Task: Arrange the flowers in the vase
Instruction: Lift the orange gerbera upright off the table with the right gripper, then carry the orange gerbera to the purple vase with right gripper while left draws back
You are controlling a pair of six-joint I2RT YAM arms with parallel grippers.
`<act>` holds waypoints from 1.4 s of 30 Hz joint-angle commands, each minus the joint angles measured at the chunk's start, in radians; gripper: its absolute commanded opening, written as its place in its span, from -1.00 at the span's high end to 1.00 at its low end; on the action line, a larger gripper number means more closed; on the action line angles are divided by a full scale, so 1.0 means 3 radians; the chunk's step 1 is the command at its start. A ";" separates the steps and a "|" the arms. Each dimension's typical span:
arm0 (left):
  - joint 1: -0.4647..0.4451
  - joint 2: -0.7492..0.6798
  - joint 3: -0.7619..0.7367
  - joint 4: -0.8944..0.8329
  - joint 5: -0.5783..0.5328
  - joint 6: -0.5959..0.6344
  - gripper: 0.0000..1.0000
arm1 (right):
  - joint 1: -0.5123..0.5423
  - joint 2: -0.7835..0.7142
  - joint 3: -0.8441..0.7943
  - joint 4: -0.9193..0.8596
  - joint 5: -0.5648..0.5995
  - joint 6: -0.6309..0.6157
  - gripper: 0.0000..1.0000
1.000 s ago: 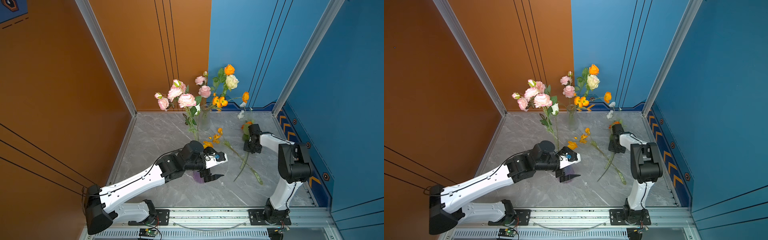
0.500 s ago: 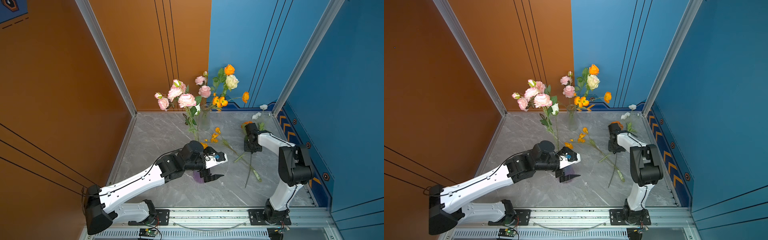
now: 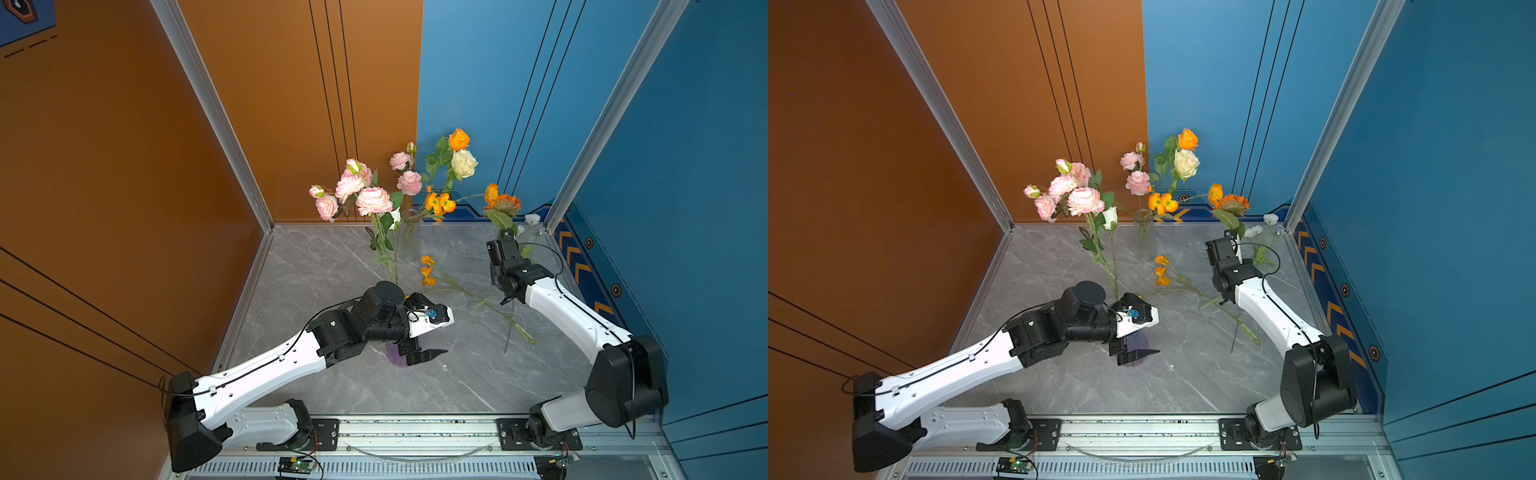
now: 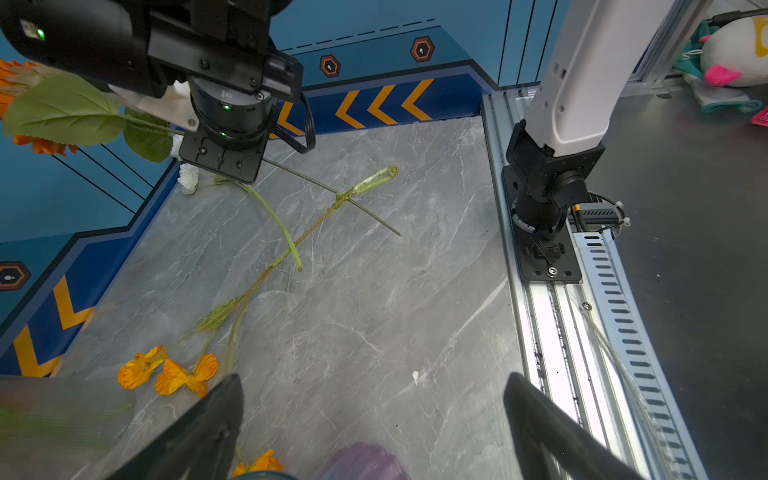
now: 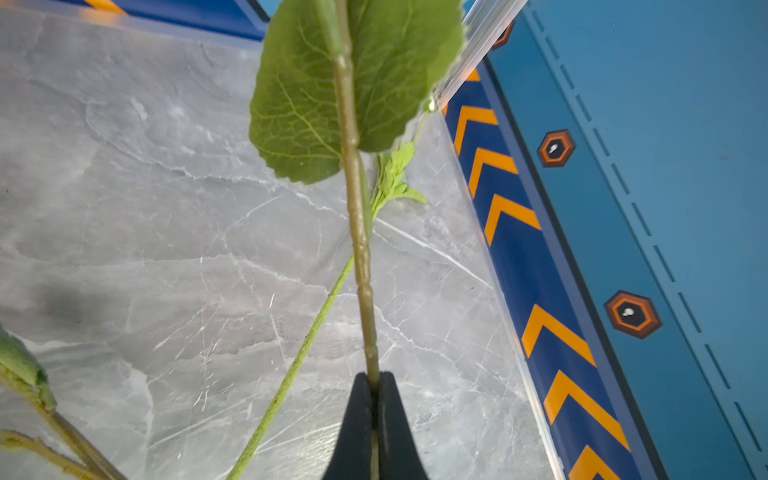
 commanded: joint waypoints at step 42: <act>0.0086 -0.2386 -0.1097 -0.0553 -0.0826 -0.0187 -0.96 | 0.2473 -0.1560 -0.0127 0.2389 -0.0314 0.0140 1.00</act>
